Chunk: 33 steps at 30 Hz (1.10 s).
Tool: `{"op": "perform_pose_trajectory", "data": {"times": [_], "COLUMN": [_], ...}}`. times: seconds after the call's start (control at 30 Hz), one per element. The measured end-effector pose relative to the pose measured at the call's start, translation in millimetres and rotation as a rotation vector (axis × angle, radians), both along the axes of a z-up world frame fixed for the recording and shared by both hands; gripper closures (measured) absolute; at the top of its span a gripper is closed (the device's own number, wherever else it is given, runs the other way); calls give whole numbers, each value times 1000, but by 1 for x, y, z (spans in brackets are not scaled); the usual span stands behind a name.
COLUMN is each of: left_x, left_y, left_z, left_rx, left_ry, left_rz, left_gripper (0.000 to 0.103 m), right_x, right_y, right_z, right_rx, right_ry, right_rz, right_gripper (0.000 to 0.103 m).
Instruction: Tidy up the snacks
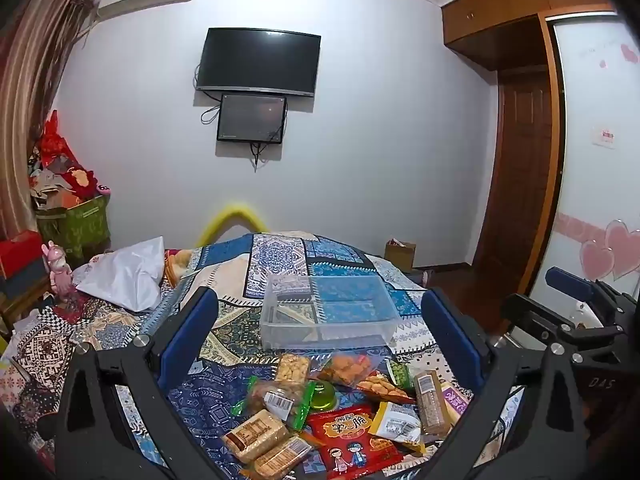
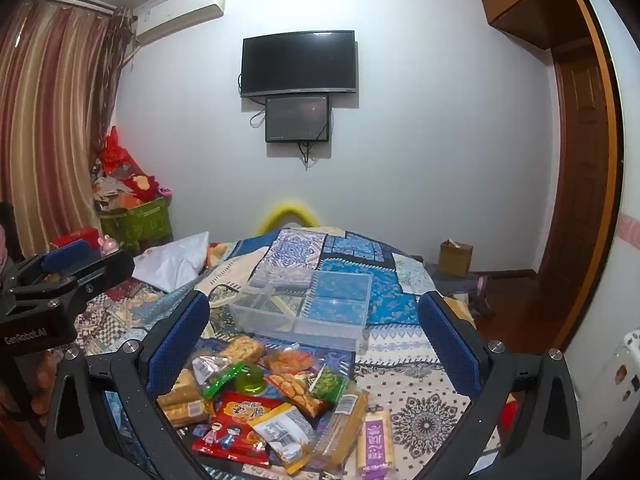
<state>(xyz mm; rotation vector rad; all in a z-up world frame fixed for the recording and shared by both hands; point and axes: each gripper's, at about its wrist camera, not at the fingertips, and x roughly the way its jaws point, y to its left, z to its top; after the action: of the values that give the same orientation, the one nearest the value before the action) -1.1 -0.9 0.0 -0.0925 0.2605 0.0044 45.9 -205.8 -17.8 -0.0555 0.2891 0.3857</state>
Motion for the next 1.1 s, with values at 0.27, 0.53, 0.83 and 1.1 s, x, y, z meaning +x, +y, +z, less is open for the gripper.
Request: {"op": "perform_pose_trajectory", "data": {"times": [0.27, 0.53, 0.83, 1.1], "left_x": [-6, -5, -4, -3], "left_y": [-8, -10, -13, -14], "left_z": [3, 0, -1, 0], "left_rx": [23, 27, 34, 31], "left_ry": [-20, -9, -10, -10], "left_rz": [-3, 4, -13, -14], "left_gripper": [0, 0, 0, 0], "right_x": [-6, -4, -1, -3], "right_y": [4, -3, -7, -5], "right_z": [8, 3, 3, 6], "right_rx": [4, 34, 49, 42], "right_ry": [-2, 12, 29, 23], "right_rz": [0, 4, 10, 17], "right_gripper": [0, 0, 0, 0]}}
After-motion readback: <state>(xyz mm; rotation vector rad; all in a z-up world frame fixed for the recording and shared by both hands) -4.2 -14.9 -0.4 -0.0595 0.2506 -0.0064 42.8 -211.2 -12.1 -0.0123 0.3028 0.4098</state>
